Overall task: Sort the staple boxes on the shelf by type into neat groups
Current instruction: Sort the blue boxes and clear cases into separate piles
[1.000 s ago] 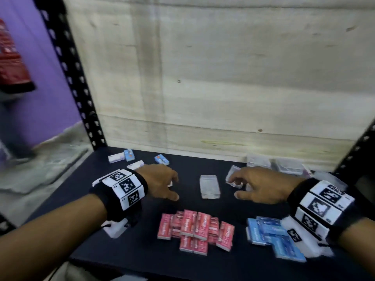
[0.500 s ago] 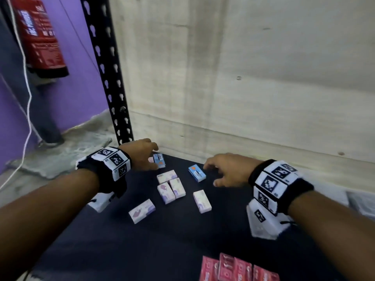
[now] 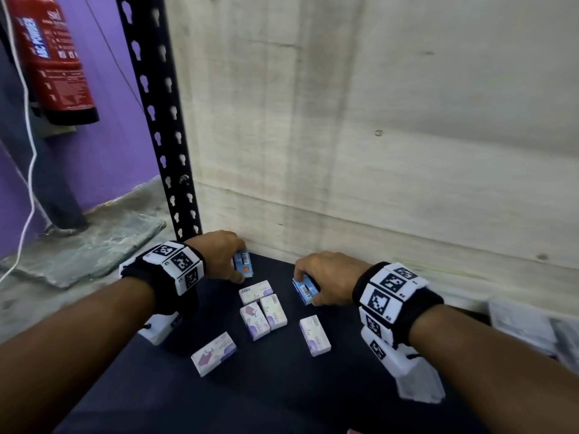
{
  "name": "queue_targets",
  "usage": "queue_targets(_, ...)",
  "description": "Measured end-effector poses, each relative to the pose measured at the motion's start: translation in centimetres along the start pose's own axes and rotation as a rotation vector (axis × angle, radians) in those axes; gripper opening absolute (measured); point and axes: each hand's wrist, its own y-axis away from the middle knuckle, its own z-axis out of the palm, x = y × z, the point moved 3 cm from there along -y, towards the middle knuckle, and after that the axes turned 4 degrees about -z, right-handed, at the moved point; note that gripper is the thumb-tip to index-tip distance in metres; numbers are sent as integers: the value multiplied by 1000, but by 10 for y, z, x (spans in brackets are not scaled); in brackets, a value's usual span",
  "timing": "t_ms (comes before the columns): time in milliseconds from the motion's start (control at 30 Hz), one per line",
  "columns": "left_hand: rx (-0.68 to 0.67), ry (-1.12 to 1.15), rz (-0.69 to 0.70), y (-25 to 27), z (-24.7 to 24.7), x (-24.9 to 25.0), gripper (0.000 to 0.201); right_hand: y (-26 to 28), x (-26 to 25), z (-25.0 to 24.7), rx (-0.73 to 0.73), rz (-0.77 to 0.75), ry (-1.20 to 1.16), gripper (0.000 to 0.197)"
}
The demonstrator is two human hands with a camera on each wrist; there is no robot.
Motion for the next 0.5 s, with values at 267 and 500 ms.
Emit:
queue_targets(267, -2, 92, 172, 59, -22, 53, 53, 67, -5, -12, 15, 56, -168, 36)
queue_targets(500, -118, 223, 448, 110, -15, 139, 23, 165, 16, 8, -58, 203, -261, 33)
